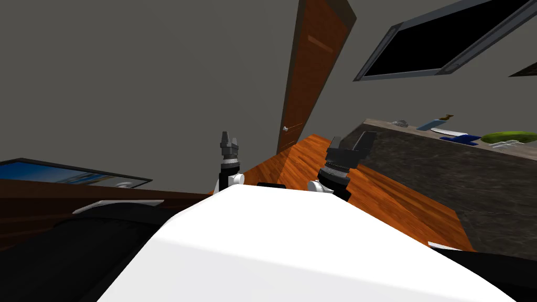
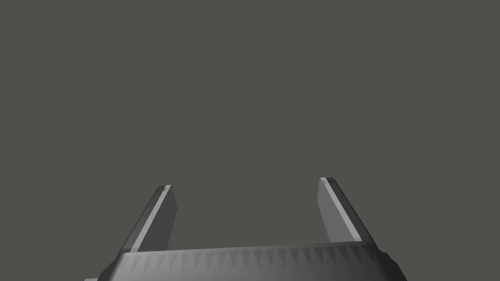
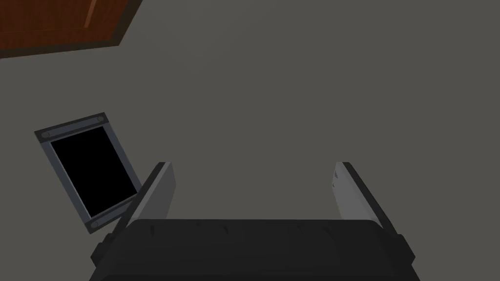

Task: Pull the door open

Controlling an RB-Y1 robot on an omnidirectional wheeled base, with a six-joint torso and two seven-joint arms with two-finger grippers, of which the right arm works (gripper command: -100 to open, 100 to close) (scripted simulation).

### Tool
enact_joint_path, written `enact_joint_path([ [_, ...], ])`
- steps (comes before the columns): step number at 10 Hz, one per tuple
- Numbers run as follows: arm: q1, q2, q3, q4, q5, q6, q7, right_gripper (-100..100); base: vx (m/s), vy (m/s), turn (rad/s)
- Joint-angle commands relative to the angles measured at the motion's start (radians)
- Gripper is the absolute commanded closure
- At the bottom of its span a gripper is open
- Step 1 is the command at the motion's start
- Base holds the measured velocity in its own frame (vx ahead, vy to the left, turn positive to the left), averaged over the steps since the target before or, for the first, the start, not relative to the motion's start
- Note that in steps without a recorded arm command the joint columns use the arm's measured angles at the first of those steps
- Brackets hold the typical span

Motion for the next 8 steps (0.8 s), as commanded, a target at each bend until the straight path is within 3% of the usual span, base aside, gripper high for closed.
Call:
enact_joint_path([
  [1, -0.011, -0.010, -0.002, 0.029, 0.008, -0.006, 0.015, -100, 0.043, -0.019, 0.038],
  [7, -0.051, -0.040, -0.009, 0.135, 0.038, -0.026, 0.072, -100, 0.081, -0.034, 0.045],
  [8, -0.063, -0.049, -0.012, 0.169, 0.047, -0.033, 0.091, -100, 0.088, -0.031, 0.057],
])
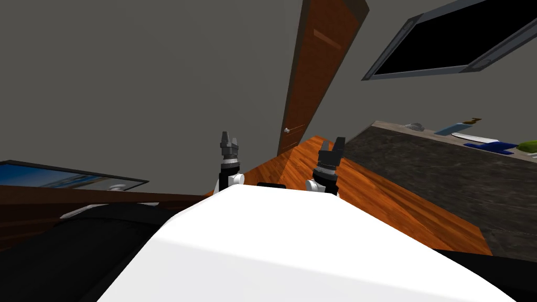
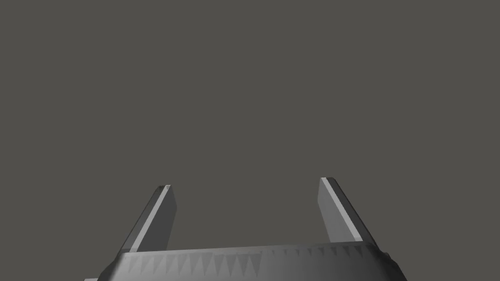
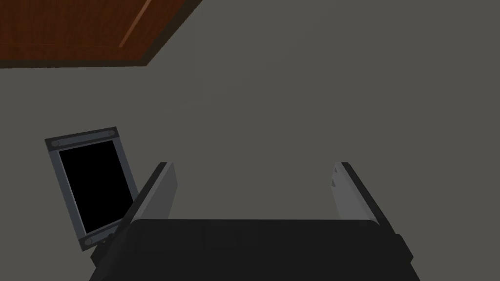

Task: Pull the door open

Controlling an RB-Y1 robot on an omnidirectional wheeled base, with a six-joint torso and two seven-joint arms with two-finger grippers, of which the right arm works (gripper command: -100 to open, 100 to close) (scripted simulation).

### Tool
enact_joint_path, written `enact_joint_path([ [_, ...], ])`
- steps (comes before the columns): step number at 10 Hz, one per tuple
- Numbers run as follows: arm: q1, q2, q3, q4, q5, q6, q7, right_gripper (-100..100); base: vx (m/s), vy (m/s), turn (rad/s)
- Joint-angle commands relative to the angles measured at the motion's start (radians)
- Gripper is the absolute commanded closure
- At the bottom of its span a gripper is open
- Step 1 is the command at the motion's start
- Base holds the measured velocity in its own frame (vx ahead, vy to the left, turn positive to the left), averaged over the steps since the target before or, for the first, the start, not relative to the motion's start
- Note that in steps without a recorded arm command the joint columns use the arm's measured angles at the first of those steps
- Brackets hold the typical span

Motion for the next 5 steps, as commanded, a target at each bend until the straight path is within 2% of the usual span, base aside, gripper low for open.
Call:
enact_joint_path([
  [1, -0.016, -0.009, -0.003, 0.034, 0.010, -0.003, 0.022, -100, 0.093, -0.045, 0.059],
  [5, -0.048, -0.028, -0.010, 0.120, 0.034, -0.020, 0.068, -100, 0.089, -0.050, 0.050],
])
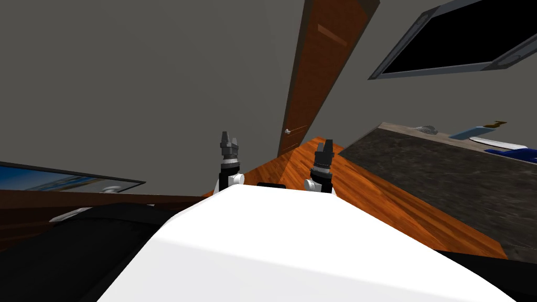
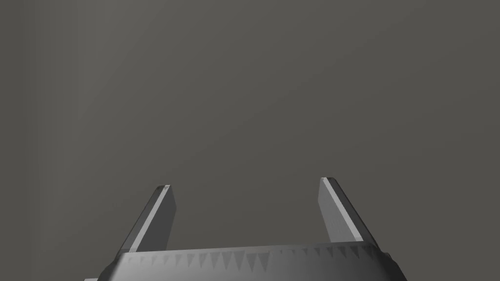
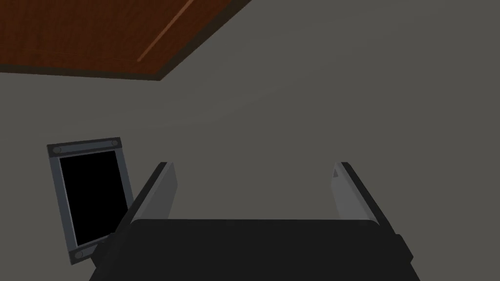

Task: Pull the door open

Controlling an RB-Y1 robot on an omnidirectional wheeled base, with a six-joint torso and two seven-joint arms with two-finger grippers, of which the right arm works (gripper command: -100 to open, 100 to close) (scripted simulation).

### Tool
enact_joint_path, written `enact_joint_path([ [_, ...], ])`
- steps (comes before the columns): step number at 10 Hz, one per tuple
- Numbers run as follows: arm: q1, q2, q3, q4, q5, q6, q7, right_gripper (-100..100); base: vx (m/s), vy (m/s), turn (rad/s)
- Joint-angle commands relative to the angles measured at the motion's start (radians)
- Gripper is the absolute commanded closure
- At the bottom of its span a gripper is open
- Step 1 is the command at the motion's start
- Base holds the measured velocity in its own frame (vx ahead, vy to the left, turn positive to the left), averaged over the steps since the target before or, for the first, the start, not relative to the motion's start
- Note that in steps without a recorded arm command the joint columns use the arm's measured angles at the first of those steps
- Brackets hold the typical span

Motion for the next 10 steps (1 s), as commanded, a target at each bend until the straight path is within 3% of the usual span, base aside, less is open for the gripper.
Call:
enact_joint_path([
  [1, -0.014, -0.006, -0.001, 0.040, 0.011, -0.011, 0.022, -100, 0.078, -0.042, 0.041],
  [10, -0.102, -0.047, -0.017, 0.276, 0.077, -0.057, 0.149, -100, 0.091, -0.049, 0.060],
])
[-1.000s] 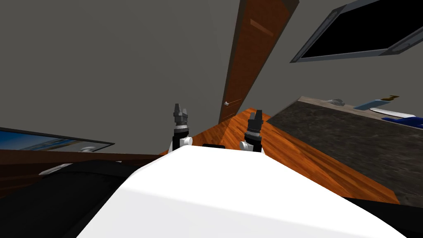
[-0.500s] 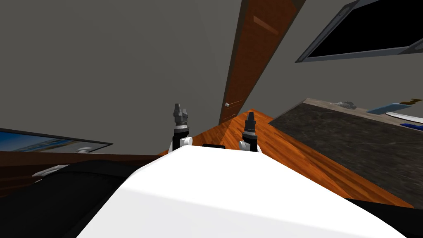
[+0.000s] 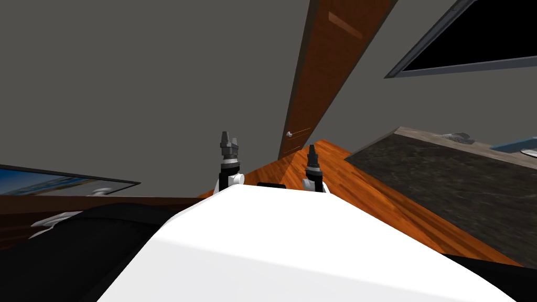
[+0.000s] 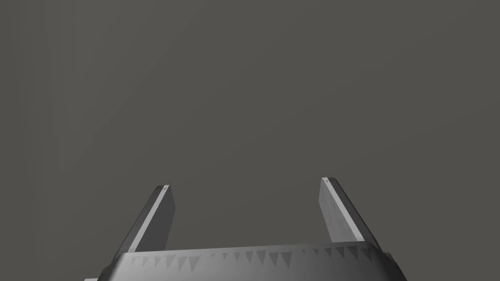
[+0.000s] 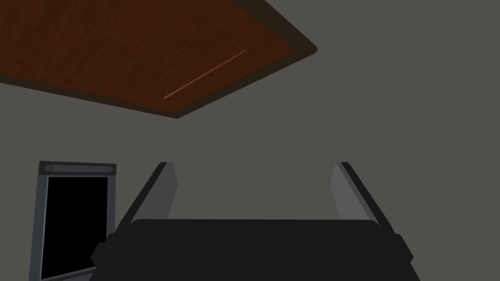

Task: Pull the door open

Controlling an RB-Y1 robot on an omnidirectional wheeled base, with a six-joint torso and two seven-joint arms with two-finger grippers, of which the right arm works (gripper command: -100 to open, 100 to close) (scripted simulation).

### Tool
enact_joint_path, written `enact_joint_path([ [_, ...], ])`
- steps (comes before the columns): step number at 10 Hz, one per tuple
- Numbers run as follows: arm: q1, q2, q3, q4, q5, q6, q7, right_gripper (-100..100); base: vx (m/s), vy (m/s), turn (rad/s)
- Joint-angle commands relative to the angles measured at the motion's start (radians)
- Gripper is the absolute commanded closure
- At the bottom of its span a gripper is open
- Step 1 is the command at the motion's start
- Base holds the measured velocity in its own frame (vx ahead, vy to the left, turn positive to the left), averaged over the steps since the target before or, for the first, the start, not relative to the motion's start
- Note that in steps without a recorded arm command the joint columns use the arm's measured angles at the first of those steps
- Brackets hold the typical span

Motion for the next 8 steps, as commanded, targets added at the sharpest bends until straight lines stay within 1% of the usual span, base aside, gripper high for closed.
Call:
enact_joint_path([
  [1, -0.014, -0.006, -0.002, 0.043, 0.013, -0.010, 0.027, -100, 0.068, -0.056, 0.054],
  [7, -0.080, -0.032, -0.014, 0.213, 0.063, -0.045, 0.121, -100, 0.091, -0.071, 0.068],
  [8, -0.080, -0.032, -0.014, 0.220, 0.063, -0.045, 0.121, -100, 0.056, -0.041, 0.025],
])
